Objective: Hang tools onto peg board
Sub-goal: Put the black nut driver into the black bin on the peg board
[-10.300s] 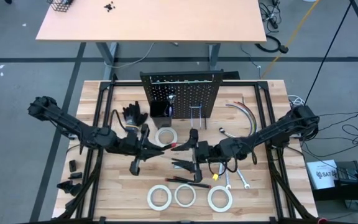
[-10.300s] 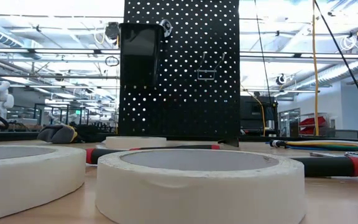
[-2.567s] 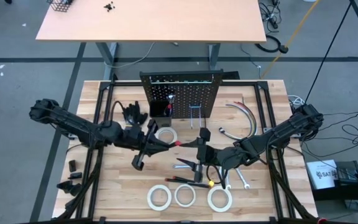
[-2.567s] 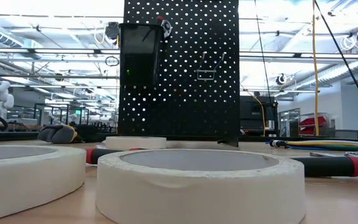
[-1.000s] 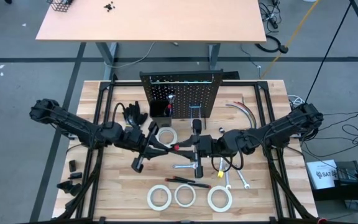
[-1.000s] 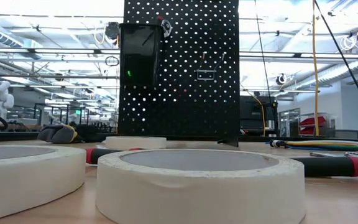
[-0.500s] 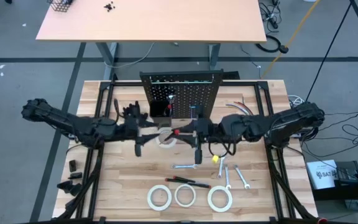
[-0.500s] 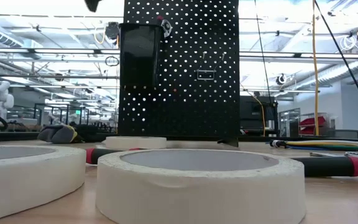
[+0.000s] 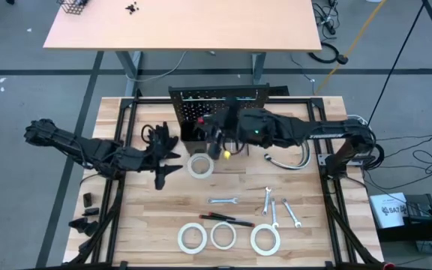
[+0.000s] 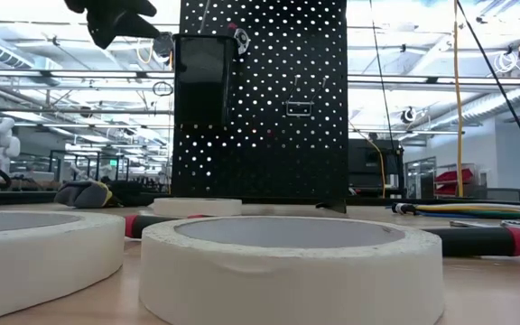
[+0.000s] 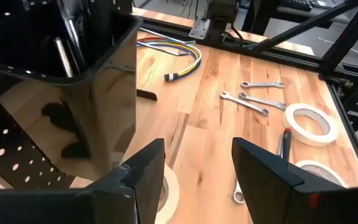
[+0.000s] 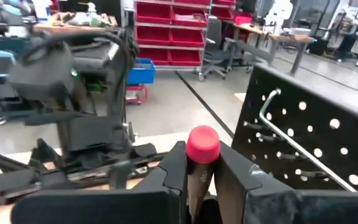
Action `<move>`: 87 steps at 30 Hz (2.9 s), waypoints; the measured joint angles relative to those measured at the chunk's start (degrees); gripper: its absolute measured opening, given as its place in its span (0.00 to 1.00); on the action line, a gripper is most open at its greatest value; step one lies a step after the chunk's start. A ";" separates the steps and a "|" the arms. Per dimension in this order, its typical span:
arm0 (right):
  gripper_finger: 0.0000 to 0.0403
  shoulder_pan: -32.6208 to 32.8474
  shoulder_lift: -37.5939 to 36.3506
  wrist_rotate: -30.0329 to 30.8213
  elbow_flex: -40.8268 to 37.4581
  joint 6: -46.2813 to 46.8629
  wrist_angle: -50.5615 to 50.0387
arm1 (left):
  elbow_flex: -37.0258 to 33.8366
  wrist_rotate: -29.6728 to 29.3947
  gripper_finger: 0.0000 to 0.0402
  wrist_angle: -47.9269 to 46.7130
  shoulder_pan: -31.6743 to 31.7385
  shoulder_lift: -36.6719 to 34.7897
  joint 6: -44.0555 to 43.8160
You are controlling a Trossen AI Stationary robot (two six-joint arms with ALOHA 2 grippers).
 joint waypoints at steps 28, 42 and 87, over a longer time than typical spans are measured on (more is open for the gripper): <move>0.52 -0.59 3.67 0.29 0.03 -2.40 -1.57 | 0.00 1.13 0.47 -0.28 -0.14 0.01 1.47; 0.55 5.68 -3.71 -0.62 -0.22 -2.49 -1.70 | 0.00 2.87 0.47 -0.18 -0.14 0.23 1.50; 0.55 30.29 -1.03 -1.70 -27.86 36.02 -24.35 | 0.02 17.30 0.47 35.33 -9.04 49.63 2.91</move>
